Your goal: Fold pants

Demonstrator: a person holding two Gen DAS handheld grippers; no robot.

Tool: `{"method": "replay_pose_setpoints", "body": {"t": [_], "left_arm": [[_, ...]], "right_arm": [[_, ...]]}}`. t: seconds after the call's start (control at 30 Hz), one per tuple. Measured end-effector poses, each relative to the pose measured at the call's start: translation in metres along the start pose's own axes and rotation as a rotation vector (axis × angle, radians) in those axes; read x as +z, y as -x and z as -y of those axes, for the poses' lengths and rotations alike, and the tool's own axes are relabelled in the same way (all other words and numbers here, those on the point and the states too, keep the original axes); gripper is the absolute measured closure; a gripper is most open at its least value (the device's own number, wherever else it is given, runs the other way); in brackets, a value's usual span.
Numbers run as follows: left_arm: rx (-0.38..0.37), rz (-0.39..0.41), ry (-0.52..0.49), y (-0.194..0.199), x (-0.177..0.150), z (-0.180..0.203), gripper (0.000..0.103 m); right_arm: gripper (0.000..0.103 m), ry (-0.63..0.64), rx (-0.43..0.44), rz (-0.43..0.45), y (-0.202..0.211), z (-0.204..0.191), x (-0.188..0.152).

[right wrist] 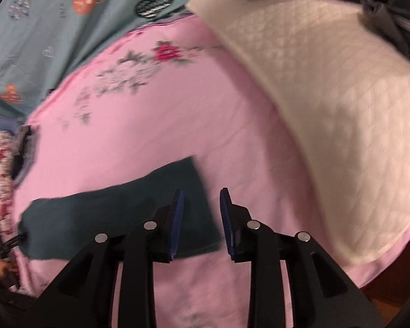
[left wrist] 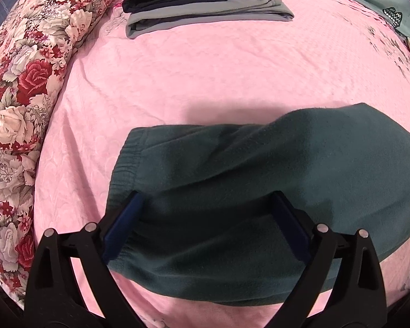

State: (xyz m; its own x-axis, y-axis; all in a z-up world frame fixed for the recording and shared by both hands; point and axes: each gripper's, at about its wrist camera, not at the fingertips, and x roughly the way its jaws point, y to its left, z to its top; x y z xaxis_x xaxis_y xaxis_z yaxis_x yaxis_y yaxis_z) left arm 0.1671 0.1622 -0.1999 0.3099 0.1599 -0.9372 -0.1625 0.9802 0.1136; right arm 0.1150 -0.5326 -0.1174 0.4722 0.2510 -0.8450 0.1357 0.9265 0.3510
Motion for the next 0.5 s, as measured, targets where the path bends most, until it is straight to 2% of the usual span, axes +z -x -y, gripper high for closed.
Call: {"method": "replay_pose_setpoints", "body": {"t": [0.03, 0.07, 0.1, 0.17, 0.23, 0.27, 0.37, 0.43, 0.5], "left_arm": [[-0.001, 0.002, -0.003, 0.0, 0.0, 0.0, 0.006], [-0.003, 0.004, -0.007, 0.0, 0.0, -0.001, 0.006], [-0.006, 0.008, -0.014, 0.0, 0.0, -0.002, 0.005], [-0.018, 0.017, -0.022, 0.001, -0.002, -0.003, 0.005], [-0.01, 0.021, -0.035, 0.001, -0.001, -0.005, 0.006], [-0.002, 0.03, -0.047, 0.002, -0.001, -0.006, 0.006], [0.025, 0.07, -0.059, 0.011, -0.002, -0.013, 0.006], [0.04, 0.093, -0.021, 0.02, -0.002, -0.029, 0.006], [0.004, 0.103, 0.034, 0.028, -0.005, -0.047, 0.007]], "right_arm": [[0.075, 0.018, 0.017, -0.031, -0.011, -0.005, -0.009], [0.075, 0.037, -0.005, -0.064, -0.026, -0.013, -0.012], [0.075, 0.061, -0.076, -0.109, -0.044, -0.015, -0.02], [0.08, 0.051, -0.104, -0.085, -0.048, -0.018, -0.026], [0.077, 0.031, -0.165, -0.079, -0.041, -0.029, -0.023], [0.077, 0.064, -0.182, -0.035, -0.033, -0.046, -0.022], [0.076, 0.21, -0.14, 0.043, -0.021, -0.108, -0.018], [0.076, 0.295, -0.072, 0.046, -0.03, -0.157, -0.019], [0.076, 0.372, 0.054, 0.023, -0.048, -0.214, -0.023]]}}
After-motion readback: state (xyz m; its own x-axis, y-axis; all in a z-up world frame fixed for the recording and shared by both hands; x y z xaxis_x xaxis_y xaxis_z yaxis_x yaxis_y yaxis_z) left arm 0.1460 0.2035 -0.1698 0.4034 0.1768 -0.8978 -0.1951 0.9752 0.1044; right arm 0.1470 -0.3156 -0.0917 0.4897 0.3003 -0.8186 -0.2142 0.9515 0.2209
